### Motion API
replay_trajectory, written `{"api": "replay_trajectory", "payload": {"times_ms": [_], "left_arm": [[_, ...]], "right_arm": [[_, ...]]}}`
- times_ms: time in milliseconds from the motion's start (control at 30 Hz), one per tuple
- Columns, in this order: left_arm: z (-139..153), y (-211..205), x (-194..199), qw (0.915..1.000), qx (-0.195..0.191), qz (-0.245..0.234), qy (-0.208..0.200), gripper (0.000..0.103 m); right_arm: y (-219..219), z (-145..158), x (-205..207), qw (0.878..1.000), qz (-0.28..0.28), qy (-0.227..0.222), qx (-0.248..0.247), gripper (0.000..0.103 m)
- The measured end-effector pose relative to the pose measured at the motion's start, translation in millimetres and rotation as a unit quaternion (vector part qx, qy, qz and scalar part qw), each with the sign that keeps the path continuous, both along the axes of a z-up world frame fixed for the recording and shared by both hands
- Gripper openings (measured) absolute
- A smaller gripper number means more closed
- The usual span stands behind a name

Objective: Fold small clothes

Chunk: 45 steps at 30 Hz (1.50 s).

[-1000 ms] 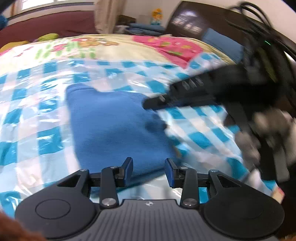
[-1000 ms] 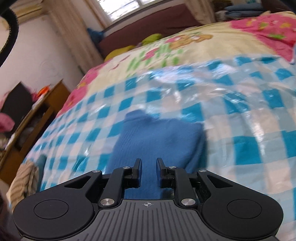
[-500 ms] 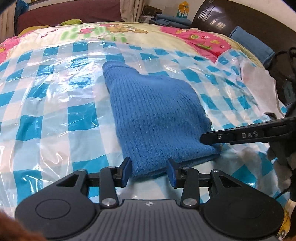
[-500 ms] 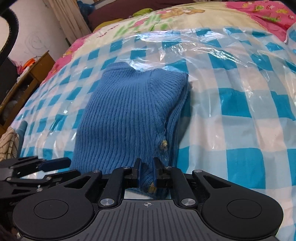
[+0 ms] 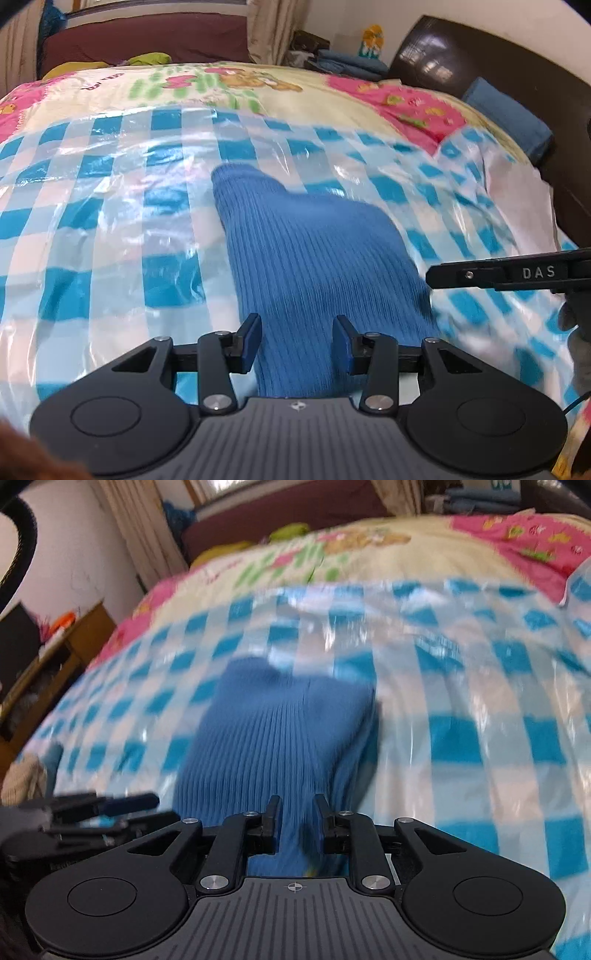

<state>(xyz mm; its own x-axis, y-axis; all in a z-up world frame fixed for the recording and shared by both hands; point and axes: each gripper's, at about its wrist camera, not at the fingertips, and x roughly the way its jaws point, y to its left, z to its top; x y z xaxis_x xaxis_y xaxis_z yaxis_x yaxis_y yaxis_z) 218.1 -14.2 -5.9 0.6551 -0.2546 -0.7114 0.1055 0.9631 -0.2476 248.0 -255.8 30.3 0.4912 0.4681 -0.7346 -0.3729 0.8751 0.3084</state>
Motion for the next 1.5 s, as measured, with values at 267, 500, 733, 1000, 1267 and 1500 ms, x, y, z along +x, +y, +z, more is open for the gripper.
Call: {"api": "replay_trajectory", "payload": {"times_ms": [267,500,733,1000,1267,1500], "left_arm": [[1,11,30,0.9996,-0.006,0.027,-0.007,0.056],[-18,10,52,0.9991,-0.02,0.032,0.019,0.058],[-13,5,52,0.9994,-0.029,0.019,0.006,0.064],[-25,17,59,0.9983,-0.038,0.038,0.023,0.072],[-28,19,58,0.9958,-0.077,0.036,0.033,0.073],[-32,6,64,0.9973,-0.057,0.029,0.036,0.08]], "right_arm": [[8,-19,55,0.998,-0.06,0.006,0.005,0.04],[7,-45,76,0.995,-0.076,0.047,0.032,0.043],[-17,-39,65,0.994,-0.084,0.035,0.067,0.007],[-31,-48,62,0.989,-0.115,0.042,0.077,0.003],[-25,-36,59,0.991,-0.108,0.036,0.076,0.014],[0,-31,58,0.996,-0.076,0.03,0.032,0.053]]}}
